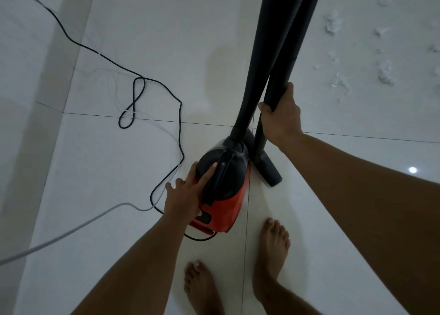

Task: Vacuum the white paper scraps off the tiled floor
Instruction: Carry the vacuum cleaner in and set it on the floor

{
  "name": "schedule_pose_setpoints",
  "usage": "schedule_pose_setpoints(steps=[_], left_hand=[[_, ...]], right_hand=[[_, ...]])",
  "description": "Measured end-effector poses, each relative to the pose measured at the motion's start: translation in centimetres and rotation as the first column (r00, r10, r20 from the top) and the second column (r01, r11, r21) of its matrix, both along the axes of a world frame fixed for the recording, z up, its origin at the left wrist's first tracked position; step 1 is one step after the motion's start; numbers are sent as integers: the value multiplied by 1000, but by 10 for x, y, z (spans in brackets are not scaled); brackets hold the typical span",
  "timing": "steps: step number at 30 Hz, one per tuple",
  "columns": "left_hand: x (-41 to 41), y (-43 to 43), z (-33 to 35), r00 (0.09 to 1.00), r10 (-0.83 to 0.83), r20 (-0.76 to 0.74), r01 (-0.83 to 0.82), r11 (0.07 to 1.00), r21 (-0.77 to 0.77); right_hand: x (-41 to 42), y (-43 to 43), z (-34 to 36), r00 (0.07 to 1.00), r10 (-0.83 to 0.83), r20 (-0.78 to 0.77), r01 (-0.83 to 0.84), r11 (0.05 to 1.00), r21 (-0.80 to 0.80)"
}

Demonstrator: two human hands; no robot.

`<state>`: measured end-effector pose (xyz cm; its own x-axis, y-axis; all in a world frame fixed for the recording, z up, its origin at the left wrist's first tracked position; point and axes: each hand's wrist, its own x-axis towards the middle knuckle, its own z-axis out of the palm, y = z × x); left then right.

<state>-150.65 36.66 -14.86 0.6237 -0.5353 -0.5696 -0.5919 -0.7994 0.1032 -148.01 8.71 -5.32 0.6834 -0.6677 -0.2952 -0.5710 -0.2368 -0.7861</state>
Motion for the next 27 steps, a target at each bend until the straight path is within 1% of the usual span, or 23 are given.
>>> schedule_pose_setpoints(steps=[3,5,6,7,8,9,10,11,12,13,16,22,26,27], left_hand=[[2,-3,6,989,38,-143,-34,999,34],[3,-7,16,968,83,-237,-81,997,17],[4,-11,24,966,104,-236,-117,992,-43],[5,-17,32,972,132,-196,-162,976,-144],[6,-24,38,976,167,-140,-201,940,-277],[8,-32,44,968,218,-122,-249,894,-372],[13,-41,49,949,264,-171,-312,862,-399],[19,-50,55,918,298,-260,-377,857,-351],[24,-57,59,885,315,-343,-413,872,-263],[28,-62,62,866,323,-382,-412,894,-177],[36,-65,65,867,341,-363,-385,921,-55],[32,-47,64,829,460,-318,-471,881,46],[40,-50,75,730,560,-392,-560,819,126],[50,-55,85,712,566,-416,-579,808,110]], right_hand=[[-2,0,4,1000,5,-2,-5,1000,12],[-2,-1,9,1000,10,-4,-10,1000,24],[-1,-2,12,1000,12,-7,-11,1000,27],[-1,-3,14,1000,10,-12,-10,1000,28],[1,-4,16,1000,8,-14,-7,1000,28],[3,-5,18,1000,5,-15,-5,1000,28],[4,-5,19,1000,2,-16,-1,1000,28],[5,-4,19,1000,0,-18,1,1000,26],[6,-4,19,1000,-2,-20,2,1000,22],[7,-3,19,1000,-2,-22,2,1000,19],[7,0,19,1000,15,-20,-15,1000,17],[17,14,18,998,67,-5,-67,997,28],[24,27,17,994,112,12,-112,993,32],[25,29,19,992,125,16,-125,992,29]])
